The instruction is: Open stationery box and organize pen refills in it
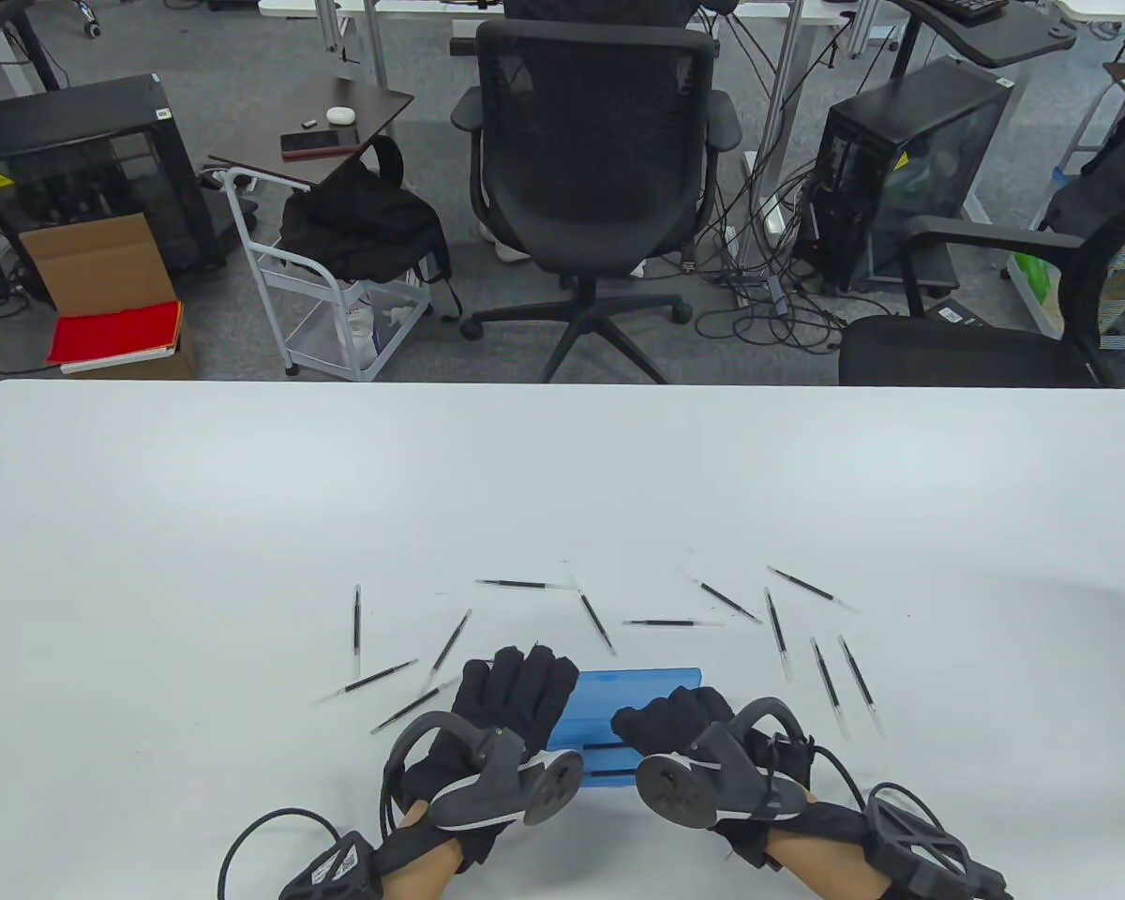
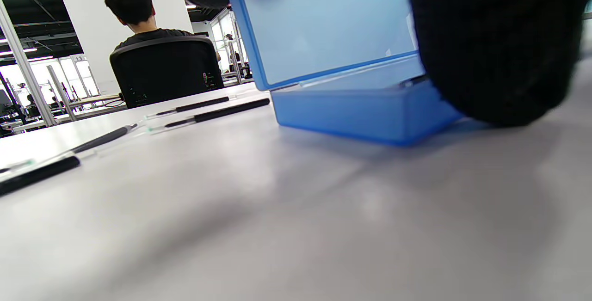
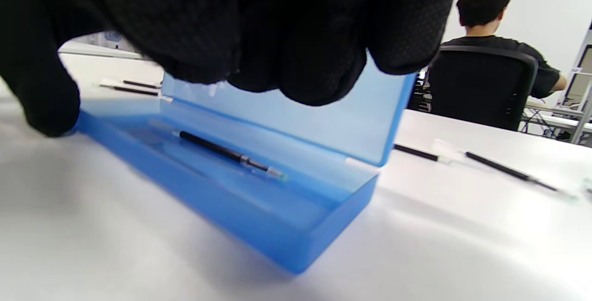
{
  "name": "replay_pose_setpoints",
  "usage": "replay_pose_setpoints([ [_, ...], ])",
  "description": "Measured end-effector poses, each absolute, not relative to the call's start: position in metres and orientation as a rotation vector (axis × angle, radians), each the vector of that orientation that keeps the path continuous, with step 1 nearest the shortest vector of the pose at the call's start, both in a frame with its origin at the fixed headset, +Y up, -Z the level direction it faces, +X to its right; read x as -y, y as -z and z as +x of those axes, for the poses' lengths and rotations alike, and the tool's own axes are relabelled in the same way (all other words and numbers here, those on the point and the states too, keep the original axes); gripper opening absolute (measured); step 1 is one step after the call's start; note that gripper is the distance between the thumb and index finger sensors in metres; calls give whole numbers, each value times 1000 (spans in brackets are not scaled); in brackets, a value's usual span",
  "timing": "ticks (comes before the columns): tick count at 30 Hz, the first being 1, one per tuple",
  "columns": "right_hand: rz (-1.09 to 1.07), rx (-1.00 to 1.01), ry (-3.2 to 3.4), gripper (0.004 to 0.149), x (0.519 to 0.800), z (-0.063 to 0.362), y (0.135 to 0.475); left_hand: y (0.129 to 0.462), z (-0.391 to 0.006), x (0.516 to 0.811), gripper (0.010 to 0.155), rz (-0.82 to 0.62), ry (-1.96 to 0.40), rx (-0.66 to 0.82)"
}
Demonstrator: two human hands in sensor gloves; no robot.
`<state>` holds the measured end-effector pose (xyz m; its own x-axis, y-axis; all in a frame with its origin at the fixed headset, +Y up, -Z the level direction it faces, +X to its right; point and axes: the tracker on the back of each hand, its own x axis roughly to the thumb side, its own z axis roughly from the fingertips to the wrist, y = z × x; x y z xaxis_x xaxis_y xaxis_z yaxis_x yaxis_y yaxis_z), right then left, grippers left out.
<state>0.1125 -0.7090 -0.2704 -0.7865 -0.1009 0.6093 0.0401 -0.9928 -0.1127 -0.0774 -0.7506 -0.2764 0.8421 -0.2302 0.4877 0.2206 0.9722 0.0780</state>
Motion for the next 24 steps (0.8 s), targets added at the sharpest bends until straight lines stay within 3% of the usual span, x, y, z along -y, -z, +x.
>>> replay_pose_setpoints([
  [6, -742, -192, 2969, 57, 685, 155, 283, 276, -77, 751, 122, 20, 239, 517],
  [11, -468, -119, 2991, 59, 683, 194, 299, 277, -77, 751, 123, 15, 232, 515],
  [17, -88, 32, 3055, 61, 698, 240, 314, 277, -77, 751, 123, 17, 236, 514],
  [24, 114, 164, 3023, 64, 729, 250, 324, 277, -77, 751, 123, 19, 237, 514],
])
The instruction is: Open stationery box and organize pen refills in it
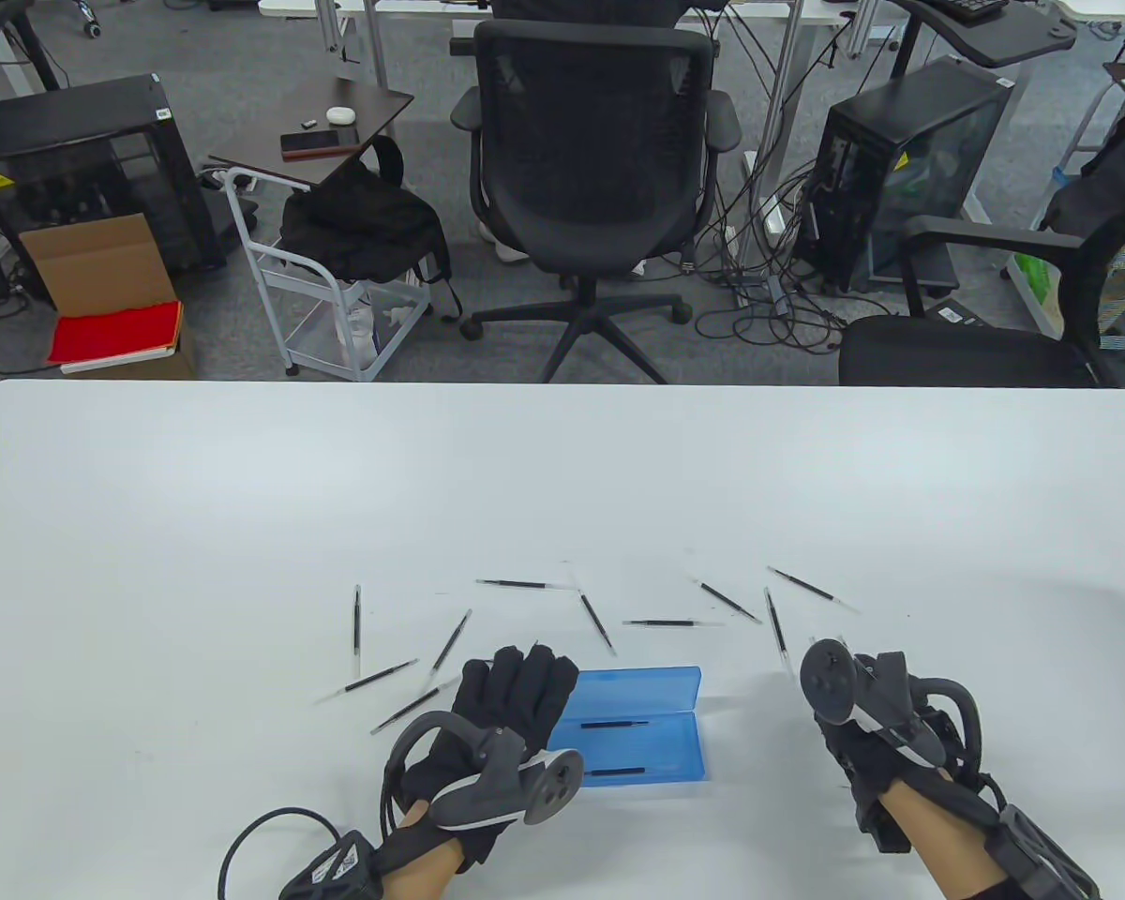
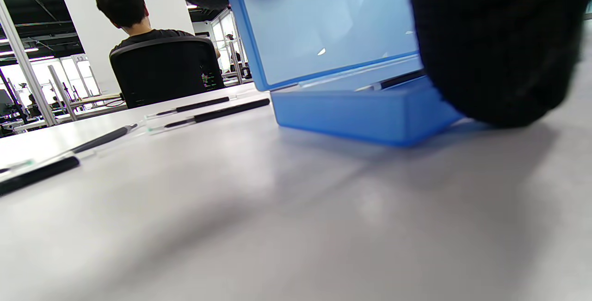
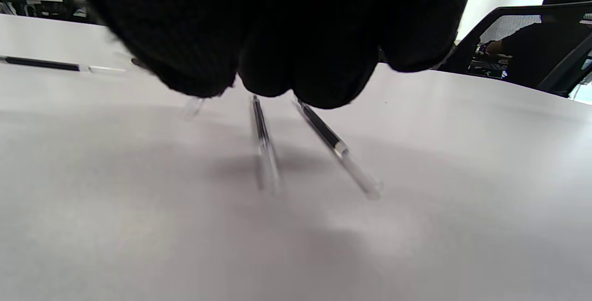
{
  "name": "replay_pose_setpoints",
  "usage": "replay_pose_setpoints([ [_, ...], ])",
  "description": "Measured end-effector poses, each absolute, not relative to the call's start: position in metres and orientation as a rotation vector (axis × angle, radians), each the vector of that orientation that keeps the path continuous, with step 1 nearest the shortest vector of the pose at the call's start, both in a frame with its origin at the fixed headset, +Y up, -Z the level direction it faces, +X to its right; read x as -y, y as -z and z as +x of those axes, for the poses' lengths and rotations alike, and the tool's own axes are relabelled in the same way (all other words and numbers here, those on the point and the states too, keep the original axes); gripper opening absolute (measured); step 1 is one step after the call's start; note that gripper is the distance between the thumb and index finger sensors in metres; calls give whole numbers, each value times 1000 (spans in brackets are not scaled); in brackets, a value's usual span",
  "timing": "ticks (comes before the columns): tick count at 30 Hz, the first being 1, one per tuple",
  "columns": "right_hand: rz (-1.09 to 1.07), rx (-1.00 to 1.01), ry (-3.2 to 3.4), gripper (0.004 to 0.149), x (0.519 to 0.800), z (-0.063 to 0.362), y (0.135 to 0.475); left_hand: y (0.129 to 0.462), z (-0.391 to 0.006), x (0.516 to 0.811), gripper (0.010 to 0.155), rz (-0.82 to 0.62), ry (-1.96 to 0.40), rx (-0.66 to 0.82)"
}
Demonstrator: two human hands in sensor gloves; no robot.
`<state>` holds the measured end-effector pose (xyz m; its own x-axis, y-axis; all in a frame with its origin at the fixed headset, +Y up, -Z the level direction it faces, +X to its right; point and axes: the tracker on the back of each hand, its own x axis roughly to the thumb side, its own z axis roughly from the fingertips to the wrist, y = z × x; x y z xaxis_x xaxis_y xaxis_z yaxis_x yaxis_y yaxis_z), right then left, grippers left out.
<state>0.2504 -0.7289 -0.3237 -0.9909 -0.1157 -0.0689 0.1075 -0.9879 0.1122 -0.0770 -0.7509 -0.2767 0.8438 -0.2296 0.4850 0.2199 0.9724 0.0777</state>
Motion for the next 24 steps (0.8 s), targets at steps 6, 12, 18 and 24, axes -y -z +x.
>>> replay_pose_setpoints([
  [6, 199, 175, 2925, 64, 745, 242, 326, 277, -77, 751, 123, 20, 236, 514],
  [12, 261, 121, 2843, 63, 752, 236, 326, 277, -77, 751, 123, 19, 236, 514],
  [18, 299, 147, 2823, 61, 755, 233, 328, 277, -77, 751, 122, 20, 236, 514],
  [24, 343, 173, 2827, 58, 757, 231, 331, 276, -77, 751, 122, 22, 240, 514],
])
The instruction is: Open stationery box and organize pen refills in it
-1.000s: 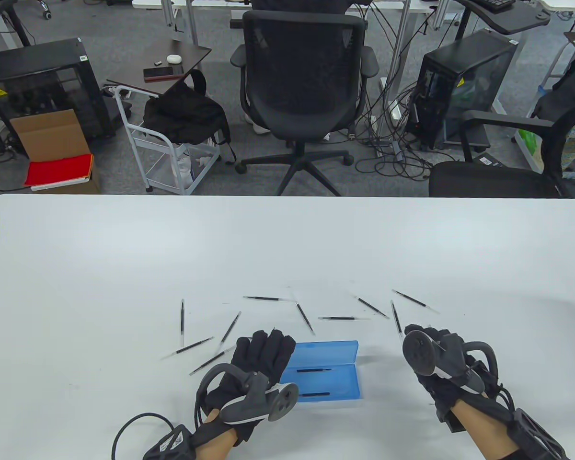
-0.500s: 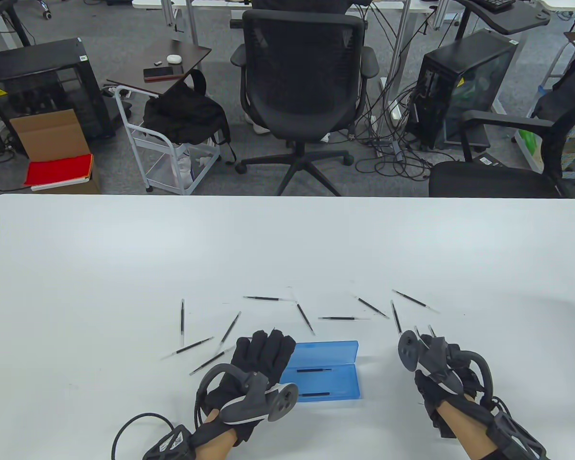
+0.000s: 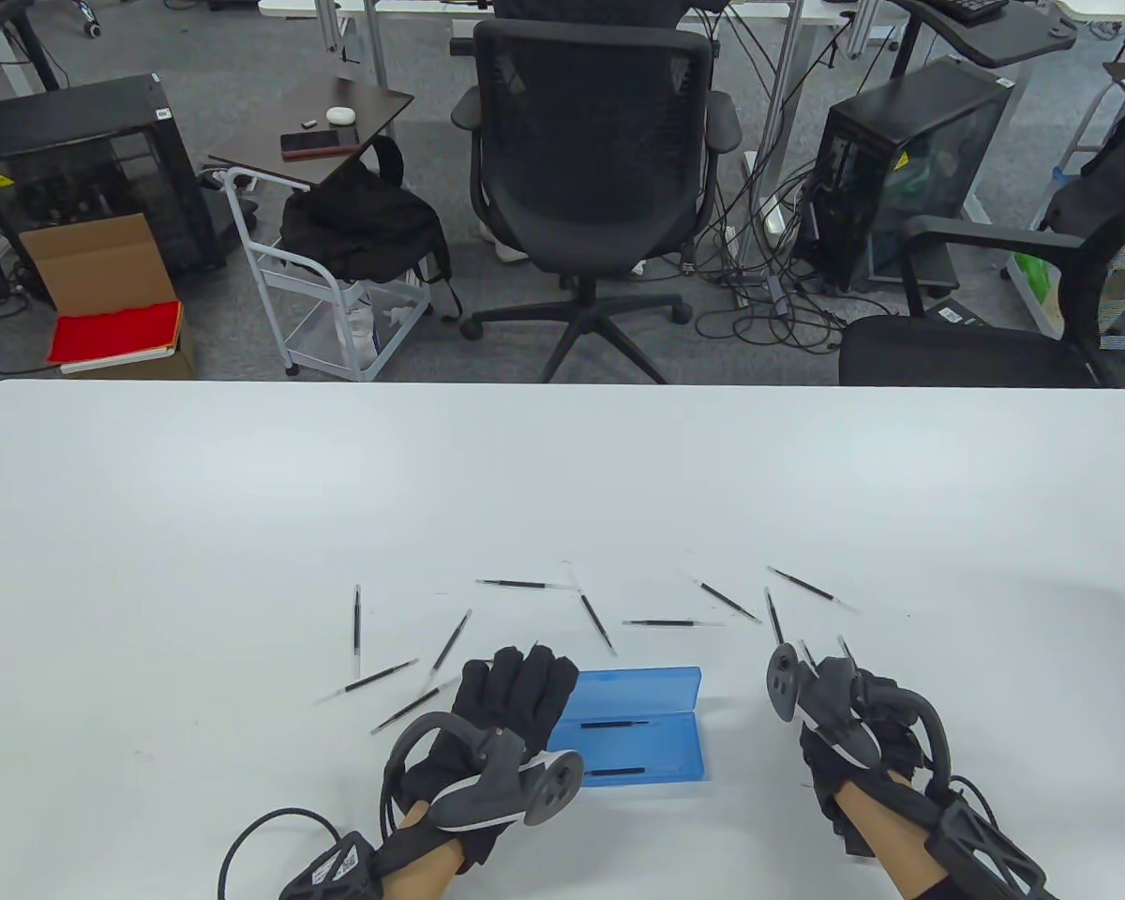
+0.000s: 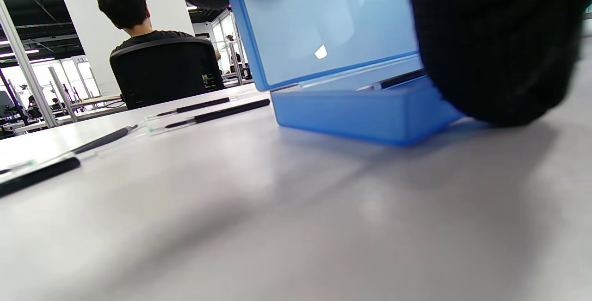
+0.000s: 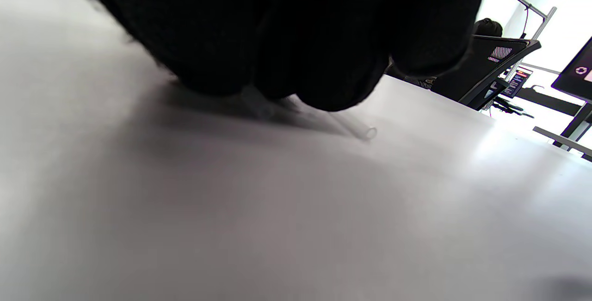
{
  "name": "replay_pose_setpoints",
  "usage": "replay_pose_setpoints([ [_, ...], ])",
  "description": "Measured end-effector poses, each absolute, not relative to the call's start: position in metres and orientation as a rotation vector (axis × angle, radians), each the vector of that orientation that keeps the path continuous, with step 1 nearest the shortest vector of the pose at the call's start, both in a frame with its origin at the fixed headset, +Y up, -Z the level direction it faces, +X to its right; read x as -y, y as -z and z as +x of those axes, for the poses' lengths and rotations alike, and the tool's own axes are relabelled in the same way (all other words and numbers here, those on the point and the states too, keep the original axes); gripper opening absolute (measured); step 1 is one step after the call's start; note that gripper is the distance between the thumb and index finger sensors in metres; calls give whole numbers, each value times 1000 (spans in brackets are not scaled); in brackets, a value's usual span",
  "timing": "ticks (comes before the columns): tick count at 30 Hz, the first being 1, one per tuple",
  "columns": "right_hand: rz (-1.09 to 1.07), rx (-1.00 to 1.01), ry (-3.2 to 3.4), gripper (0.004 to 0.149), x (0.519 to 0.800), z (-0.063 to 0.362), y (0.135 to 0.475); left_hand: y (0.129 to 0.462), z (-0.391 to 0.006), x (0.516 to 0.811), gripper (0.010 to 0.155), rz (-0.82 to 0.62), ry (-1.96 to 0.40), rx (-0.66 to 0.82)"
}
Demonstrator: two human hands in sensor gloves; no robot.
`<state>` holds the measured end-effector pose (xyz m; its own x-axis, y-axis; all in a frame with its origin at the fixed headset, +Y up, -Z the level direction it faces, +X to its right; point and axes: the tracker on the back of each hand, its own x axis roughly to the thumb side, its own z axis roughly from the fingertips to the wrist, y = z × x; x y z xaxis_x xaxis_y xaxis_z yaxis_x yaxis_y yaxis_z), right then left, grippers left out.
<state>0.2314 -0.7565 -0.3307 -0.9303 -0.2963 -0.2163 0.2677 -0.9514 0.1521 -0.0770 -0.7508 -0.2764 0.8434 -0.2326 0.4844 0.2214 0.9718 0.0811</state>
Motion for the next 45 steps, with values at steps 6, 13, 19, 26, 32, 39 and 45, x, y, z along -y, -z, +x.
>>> replay_pose_setpoints([
  [6, 432, 215, 2831, 58, 757, 231, 337, 276, -77, 751, 122, 22, 240, 514],
  [13, 500, 273, 2867, 61, 757, 237, 343, 276, -77, 751, 122, 24, 242, 514],
  [19, 476, 224, 2875, 62, 756, 238, 341, 276, -77, 751, 122, 23, 241, 514],
  [26, 376, 45, 2939, 64, 733, 237, 333, 276, -77, 751, 122, 21, 237, 514],
  [32, 49, -201, 2958, 64, 696, 219, 313, 276, -77, 751, 123, 17, 232, 512],
  [39, -509, -427, 2928, 63, 676, 172, 274, 276, -77, 751, 123, 19, 234, 510],
  [45, -779, -431, 2761, 63, 689, 123, 256, 276, -77, 751, 122, 20, 234, 510],
])
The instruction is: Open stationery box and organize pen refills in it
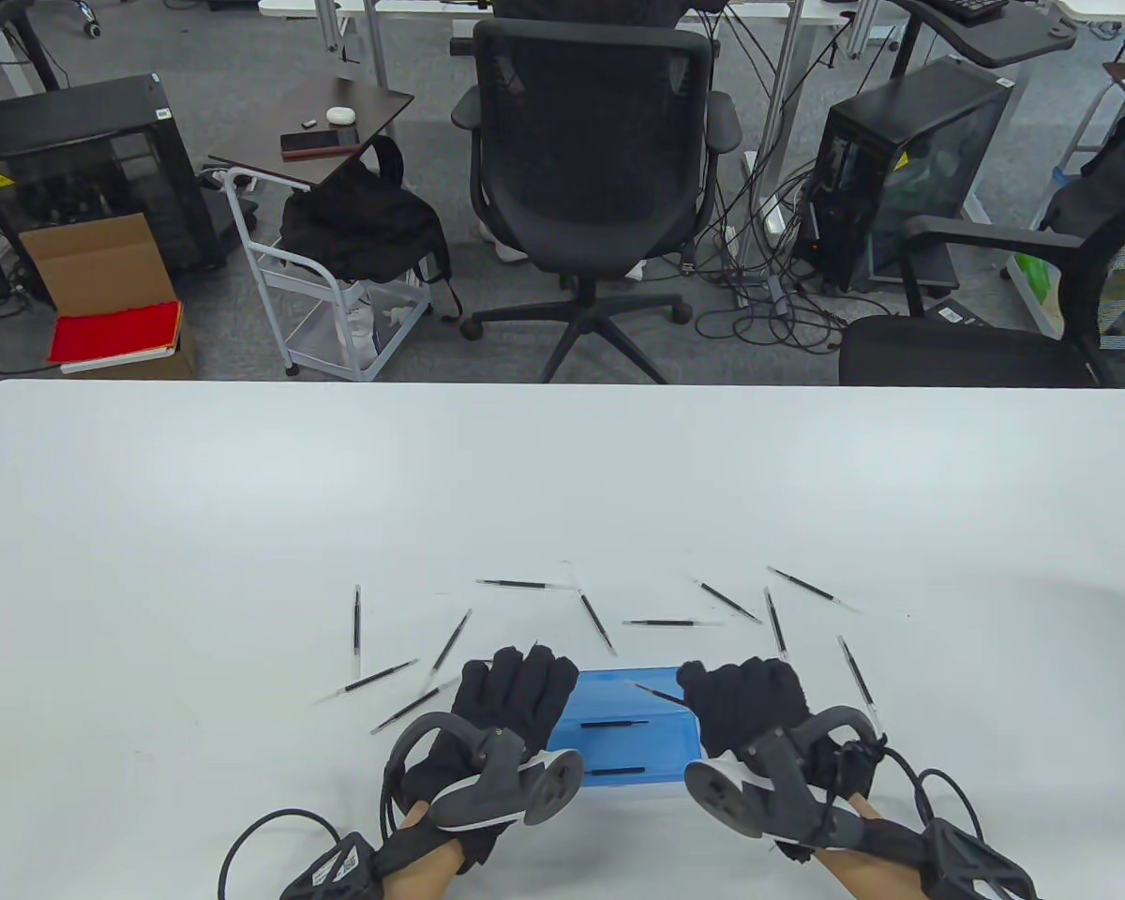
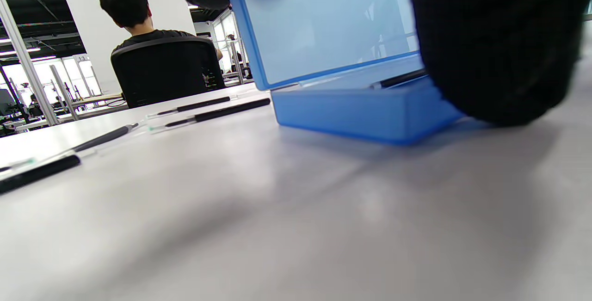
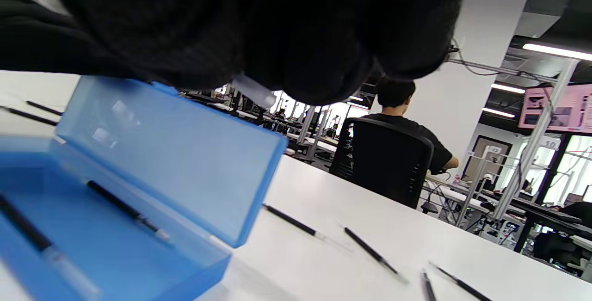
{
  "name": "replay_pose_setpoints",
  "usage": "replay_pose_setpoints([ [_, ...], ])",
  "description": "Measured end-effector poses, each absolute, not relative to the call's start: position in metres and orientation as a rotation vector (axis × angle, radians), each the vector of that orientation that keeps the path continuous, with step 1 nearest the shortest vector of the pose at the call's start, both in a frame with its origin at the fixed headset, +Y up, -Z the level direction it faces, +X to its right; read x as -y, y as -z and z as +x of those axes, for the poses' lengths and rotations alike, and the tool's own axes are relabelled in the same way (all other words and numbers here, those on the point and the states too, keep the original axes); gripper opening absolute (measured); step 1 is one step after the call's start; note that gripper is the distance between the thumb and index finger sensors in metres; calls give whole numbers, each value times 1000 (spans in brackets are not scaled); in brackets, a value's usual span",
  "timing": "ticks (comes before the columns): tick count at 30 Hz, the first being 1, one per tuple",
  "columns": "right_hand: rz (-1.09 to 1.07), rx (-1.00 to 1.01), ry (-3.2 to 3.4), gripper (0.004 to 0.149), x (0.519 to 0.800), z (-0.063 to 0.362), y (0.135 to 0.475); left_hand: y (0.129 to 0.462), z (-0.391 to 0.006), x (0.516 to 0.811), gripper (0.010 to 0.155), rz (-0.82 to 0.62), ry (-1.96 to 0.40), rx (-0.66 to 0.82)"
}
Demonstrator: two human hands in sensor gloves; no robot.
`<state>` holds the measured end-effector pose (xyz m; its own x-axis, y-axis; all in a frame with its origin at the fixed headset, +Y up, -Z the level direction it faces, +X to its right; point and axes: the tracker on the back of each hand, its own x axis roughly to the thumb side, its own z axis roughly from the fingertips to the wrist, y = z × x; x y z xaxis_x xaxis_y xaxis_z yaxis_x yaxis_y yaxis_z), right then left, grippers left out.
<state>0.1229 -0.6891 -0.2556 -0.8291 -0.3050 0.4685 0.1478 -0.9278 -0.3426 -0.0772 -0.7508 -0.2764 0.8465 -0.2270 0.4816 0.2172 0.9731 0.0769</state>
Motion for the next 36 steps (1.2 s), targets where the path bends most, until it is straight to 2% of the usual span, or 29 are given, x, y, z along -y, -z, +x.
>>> replay_pose_setpoints([
  [9, -986, -336, 2636, 61, 726, 72, 267, 276, -78, 751, 122, 20, 231, 512],
  [22, -1031, -402, 2489, 60, 746, 55, 262, 277, -78, 751, 122, 14, 218, 510],
  [30, -1043, -402, 2570, 60, 734, 62, 257, 277, -79, 751, 123, 18, 222, 510],
  [36, -940, -404, 2741, 59, 704, 92, 253, 277, -79, 751, 123, 17, 219, 510],
])
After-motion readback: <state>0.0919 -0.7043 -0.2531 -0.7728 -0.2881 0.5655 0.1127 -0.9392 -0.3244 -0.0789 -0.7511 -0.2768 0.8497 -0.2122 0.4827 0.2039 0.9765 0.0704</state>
